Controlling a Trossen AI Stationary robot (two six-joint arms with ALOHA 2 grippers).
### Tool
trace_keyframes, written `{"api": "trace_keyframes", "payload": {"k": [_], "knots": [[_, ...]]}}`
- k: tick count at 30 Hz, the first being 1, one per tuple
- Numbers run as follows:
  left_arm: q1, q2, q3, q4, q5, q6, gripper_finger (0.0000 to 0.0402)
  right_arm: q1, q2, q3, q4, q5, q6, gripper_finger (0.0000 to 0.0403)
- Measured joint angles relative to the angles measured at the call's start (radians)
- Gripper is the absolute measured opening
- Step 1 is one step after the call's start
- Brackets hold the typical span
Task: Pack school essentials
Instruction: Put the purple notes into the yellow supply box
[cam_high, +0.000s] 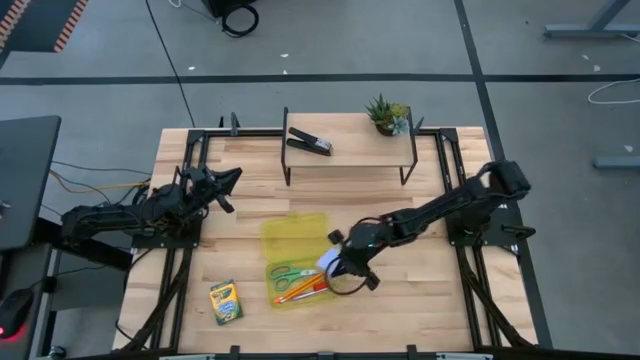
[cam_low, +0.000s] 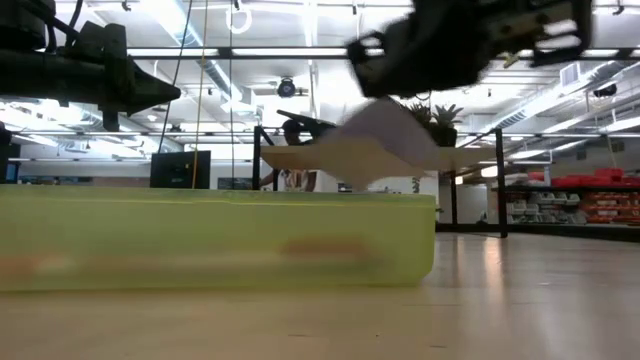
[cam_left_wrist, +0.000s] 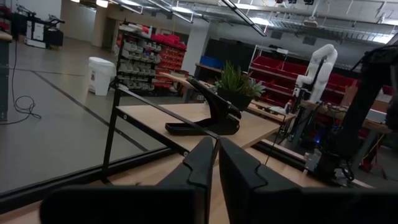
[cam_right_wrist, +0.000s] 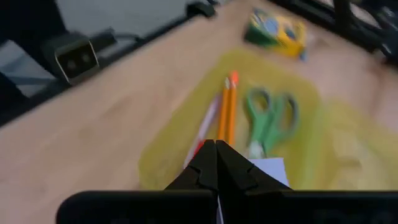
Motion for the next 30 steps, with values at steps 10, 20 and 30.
{"api": "trace_keyframes", "payload": {"k": [10,20,30], "knots": [[0.000,0.000,0.000,0.000,0.000,0.000,0.0031,-0.053,0.315,0.393,-0.060,-0.214,-0.088,0.0004],[0.000,0.000,0.000,0.000,0.001,0.000,0.0037,-0.046,0.501,0.580,-0.110,-0.218,-0.079,0.0004],[0.000,0.000,0.000,0.000,0.000,0.000,0.0030,-0.056,0.533,0.601,-0.104,-0.174,-0.068,0.0005]]}}
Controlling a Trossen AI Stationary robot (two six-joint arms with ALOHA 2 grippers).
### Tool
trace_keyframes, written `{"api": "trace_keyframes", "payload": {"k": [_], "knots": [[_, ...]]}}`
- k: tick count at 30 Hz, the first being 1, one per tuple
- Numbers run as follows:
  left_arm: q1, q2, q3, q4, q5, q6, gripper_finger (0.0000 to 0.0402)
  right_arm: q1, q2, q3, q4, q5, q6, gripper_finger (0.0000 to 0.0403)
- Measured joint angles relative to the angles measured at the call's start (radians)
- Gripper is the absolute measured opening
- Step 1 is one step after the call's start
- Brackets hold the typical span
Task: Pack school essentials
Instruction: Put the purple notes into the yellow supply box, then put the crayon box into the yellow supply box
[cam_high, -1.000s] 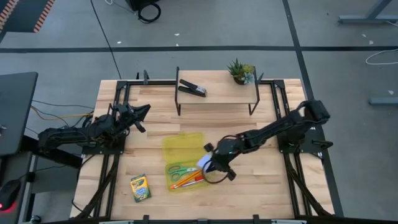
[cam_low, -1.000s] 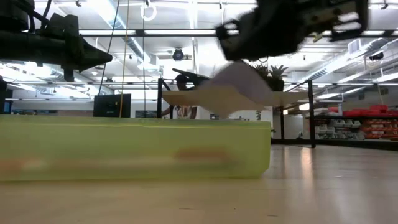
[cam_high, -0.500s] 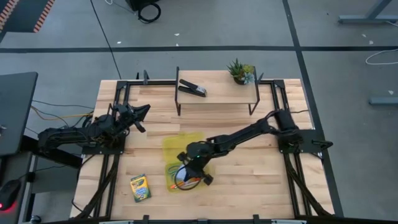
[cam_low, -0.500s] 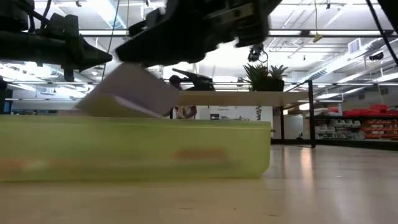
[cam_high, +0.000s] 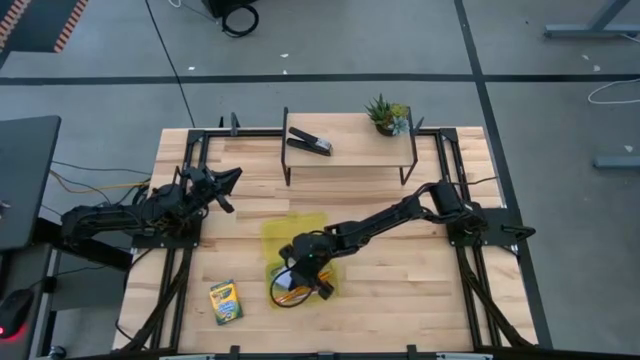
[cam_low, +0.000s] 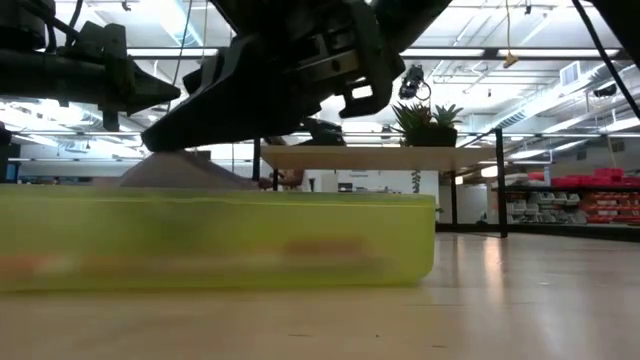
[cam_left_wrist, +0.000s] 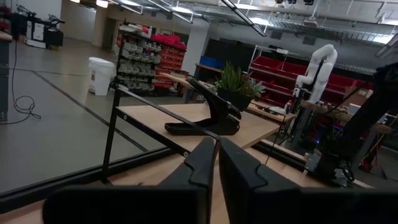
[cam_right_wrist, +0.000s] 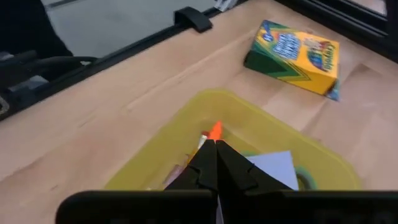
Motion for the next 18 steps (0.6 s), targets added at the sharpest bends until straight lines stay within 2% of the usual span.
{"api": "trace_keyframes", "payload": {"k": [4,10,18], "knots": [[0.000,0.000,0.000,0.000,0.000,0.000,0.0029,-0.019,0.000,0.000,0.000,0.018,0.015,0.0014],[0.000,0.000,0.000,0.000,0.000,0.000,0.0038,-0.042,0.000,0.000,0.000,0.017,0.054,0.0058],[0.000,0.000,0.000,0.000,0.000,0.000,0.0031,-0.044,0.000,0.000,-0.001,-0.057,0.079,0.0101]]}}
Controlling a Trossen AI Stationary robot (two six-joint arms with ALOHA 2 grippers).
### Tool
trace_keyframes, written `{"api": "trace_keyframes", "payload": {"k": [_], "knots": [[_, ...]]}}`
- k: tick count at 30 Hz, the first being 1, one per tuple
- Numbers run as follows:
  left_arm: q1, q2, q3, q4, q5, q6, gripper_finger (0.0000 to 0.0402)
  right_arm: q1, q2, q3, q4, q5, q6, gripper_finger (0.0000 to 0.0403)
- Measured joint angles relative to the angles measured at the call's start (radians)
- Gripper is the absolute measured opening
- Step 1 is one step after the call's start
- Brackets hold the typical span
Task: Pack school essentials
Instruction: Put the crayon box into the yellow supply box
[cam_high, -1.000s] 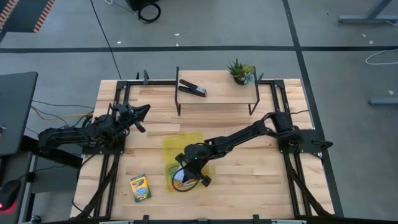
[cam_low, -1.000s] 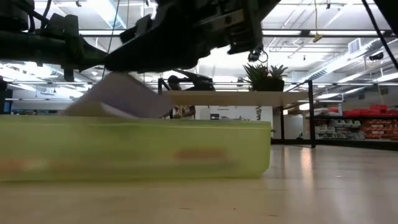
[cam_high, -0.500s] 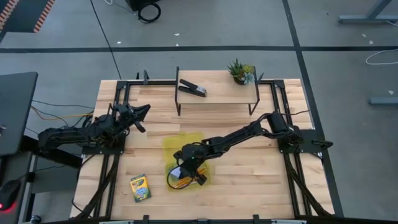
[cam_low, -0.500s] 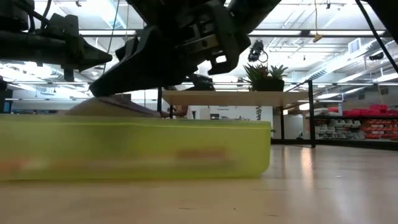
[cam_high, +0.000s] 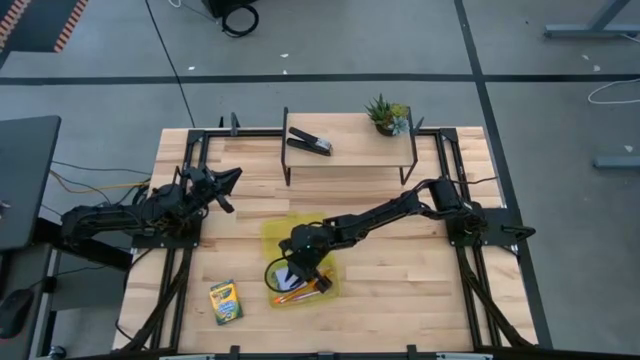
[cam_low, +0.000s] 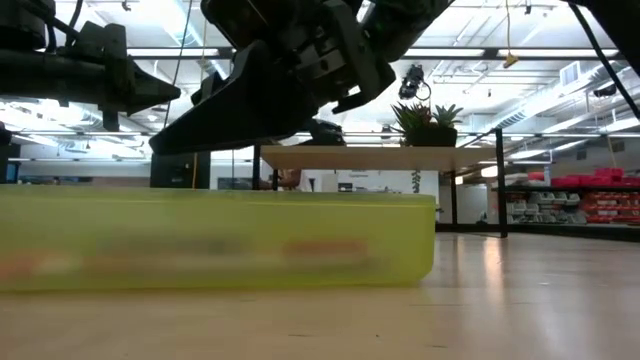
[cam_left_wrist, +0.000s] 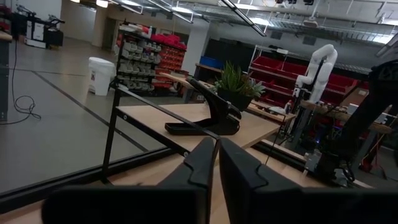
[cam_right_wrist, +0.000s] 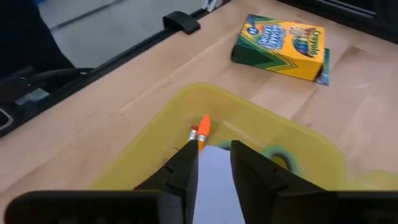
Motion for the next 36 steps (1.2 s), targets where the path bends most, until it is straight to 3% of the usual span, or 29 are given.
{"api": "trace_keyframes", "payload": {"k": [11,15,26,30,36], "knots": [[0.000,0.000,0.000,0.000,0.000,0.000,0.0037,-0.051,-0.033,0.000,-0.017,-0.006,0.127,0.0104],[0.000,0.000,0.000,0.000,0.000,0.000,0.0039,-0.077,-0.054,-0.002,-0.102,-0.018,0.146,0.0117],[0.000,0.000,0.000,0.000,0.000,0.000,0.0030,-0.128,-0.174,-0.001,-0.321,-0.023,0.105,0.0182],[0.000,0.000,0.000,0.000,0.000,0.000,0.0037,-0.155,-0.207,-0.007,-0.418,-0.029,0.029,0.0188],[0.000,0.000,0.000,0.000,0.000,0.000,0.0035,-0.167,-0.294,-0.140,-0.394,0.012,0.029,0.0180]]}}
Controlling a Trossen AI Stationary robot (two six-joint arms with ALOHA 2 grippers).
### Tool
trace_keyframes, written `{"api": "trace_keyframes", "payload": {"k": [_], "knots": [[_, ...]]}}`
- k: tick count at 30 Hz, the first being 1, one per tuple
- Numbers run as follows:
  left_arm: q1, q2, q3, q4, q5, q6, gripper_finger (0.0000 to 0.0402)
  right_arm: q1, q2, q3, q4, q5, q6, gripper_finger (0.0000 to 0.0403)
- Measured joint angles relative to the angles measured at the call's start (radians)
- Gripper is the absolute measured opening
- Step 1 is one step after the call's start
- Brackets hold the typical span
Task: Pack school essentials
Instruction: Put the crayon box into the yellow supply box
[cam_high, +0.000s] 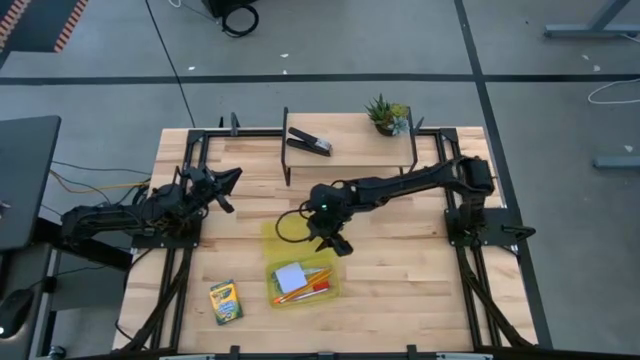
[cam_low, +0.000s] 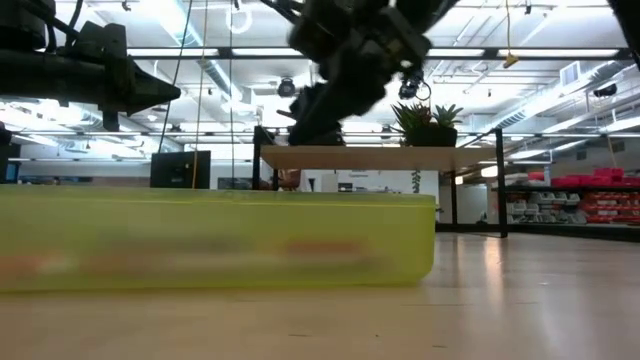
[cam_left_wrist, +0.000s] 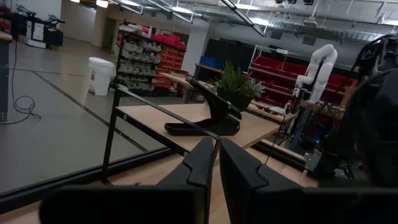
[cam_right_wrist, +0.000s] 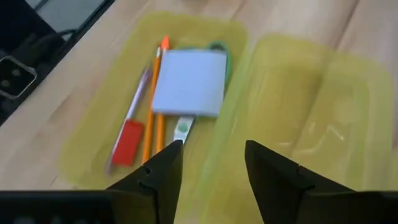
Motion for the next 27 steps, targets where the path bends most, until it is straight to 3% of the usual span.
{"api": "trace_keyframes", "payload": {"k": [12,21,23,27], "knots": [[0.000,0.000,0.000,0.000,-0.001,0.000,0.0035,0.002,-0.395,-0.507,0.390,0.166,0.240,0.0177],[0.000,0.000,0.000,0.004,0.000,-0.005,0.0033,0.014,-0.724,-0.777,0.481,0.326,0.439,0.0177],[0.000,0.000,0.000,0.010,0.000,-0.079,0.0030,0.028,-0.793,-0.815,0.481,0.378,0.471,0.0177],[0.000,0.000,0.000,0.009,0.001,-0.452,0.0028,0.065,-0.917,-0.881,0.481,0.488,0.508,0.0177]]}}
